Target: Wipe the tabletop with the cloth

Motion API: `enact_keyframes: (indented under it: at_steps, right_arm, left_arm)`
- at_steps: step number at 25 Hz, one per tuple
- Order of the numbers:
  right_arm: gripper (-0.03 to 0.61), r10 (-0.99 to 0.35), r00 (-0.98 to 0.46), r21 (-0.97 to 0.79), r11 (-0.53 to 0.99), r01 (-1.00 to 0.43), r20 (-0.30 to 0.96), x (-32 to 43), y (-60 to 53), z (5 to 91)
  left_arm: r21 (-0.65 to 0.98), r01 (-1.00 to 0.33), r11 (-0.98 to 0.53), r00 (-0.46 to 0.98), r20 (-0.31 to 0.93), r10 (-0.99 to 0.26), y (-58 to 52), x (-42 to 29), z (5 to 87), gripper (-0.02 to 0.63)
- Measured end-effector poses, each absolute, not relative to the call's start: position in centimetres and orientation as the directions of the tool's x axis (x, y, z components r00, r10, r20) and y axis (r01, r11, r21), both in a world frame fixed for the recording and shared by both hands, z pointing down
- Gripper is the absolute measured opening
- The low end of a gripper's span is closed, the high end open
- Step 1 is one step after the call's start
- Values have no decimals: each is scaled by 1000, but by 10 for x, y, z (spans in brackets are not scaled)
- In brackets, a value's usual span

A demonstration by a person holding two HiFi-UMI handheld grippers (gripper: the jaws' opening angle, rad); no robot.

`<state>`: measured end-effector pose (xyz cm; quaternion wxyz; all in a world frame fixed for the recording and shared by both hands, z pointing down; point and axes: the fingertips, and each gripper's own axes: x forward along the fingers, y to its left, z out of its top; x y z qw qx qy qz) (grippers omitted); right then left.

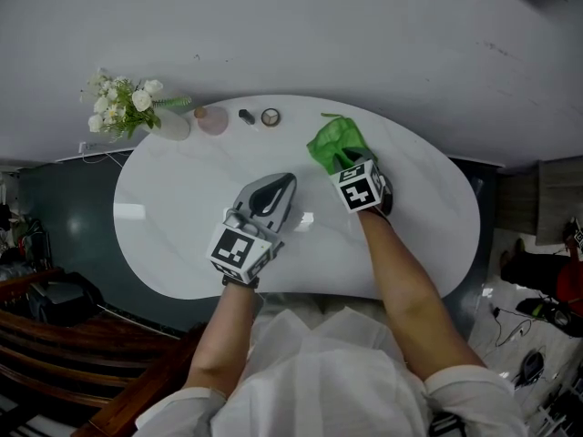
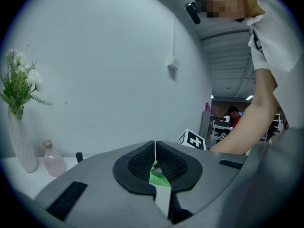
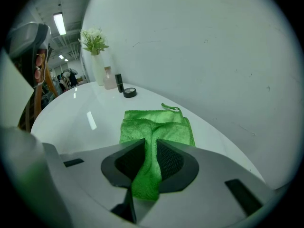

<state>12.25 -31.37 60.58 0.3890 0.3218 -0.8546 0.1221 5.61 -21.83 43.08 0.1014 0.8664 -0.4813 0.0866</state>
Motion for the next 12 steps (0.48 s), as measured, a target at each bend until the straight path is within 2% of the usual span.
enact_keyframes:
  at_steps: [6, 12]
  right_arm:
    - [72, -506, -467, 51, 716, -696, 725, 141, -339, 607]
    - [72, -564, -393, 48, 612, -790, 727, 199, -352, 608]
  left_arm:
    - [97, -841, -532, 537, 262, -801, -219, 67, 435, 18]
    - [103, -825, -556, 561, 270, -783, -219, 80, 441, 18]
